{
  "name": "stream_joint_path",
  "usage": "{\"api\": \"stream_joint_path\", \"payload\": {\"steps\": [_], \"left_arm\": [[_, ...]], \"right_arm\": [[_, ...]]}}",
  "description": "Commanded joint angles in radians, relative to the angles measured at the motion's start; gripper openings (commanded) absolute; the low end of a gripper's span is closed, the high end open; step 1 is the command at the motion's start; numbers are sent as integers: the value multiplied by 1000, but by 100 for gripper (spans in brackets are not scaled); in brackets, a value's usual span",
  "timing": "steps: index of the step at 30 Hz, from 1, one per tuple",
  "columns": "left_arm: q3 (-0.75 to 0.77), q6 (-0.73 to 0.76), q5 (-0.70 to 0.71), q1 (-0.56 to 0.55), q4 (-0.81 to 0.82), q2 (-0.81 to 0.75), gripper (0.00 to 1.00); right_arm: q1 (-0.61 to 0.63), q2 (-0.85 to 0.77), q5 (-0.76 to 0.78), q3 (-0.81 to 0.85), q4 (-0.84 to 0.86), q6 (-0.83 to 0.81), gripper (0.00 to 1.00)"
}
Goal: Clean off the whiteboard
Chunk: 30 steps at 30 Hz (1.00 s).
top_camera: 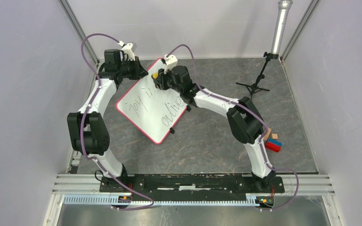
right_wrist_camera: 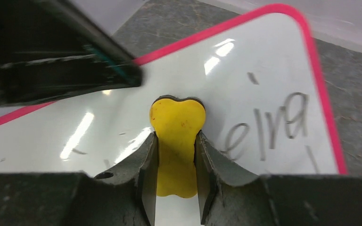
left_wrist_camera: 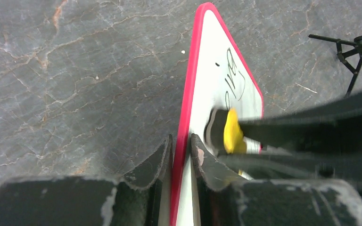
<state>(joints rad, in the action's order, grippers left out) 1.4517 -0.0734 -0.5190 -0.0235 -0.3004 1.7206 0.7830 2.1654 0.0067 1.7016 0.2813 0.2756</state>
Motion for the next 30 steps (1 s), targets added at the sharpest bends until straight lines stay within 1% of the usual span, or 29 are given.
{"api": "stream_joint_path", "payload": {"steps": [1, 3, 4, 7, 10, 15, 17, 20, 22, 23, 30], "left_arm": [[-51, 71, 13, -33, 3, -45, 2], [-56, 72, 20, -38, 4, -46, 2], [-58, 103, 27, -39, 6, -49, 2], [-68, 124, 37, -49, 13, -56, 2], [-105, 143, 43, -66, 54, -80, 2], [-145, 157, 44, -75, 107, -115, 2], [-152, 157, 48, -76, 116, -124, 2], [-151, 158, 58, -76, 119, -130, 2], [-151, 158, 59, -77, 119, -128, 2], [-151, 157, 58, -76, 120, -127, 2], [-146, 150, 55, -77, 119, -127, 2]], "right_arm": [[-89, 21, 14, -18, -73, 66, 30], [-116, 26, -3, -13, -114, 75, 30], [-122, 27, -4, -12, -128, 74, 29], [-111, 24, -4, 4, -136, 41, 29], [-70, 42, -4, 50, -136, 11, 29], [22, 115, -32, 217, -195, -50, 29], [51, 120, -23, 253, -214, -71, 29], [62, 101, -30, 235, -198, -64, 29], [59, 84, -13, 213, -194, -68, 29], [54, 79, 21, 200, -193, -72, 30], [-51, 75, 41, 113, -224, 11, 30]]}}
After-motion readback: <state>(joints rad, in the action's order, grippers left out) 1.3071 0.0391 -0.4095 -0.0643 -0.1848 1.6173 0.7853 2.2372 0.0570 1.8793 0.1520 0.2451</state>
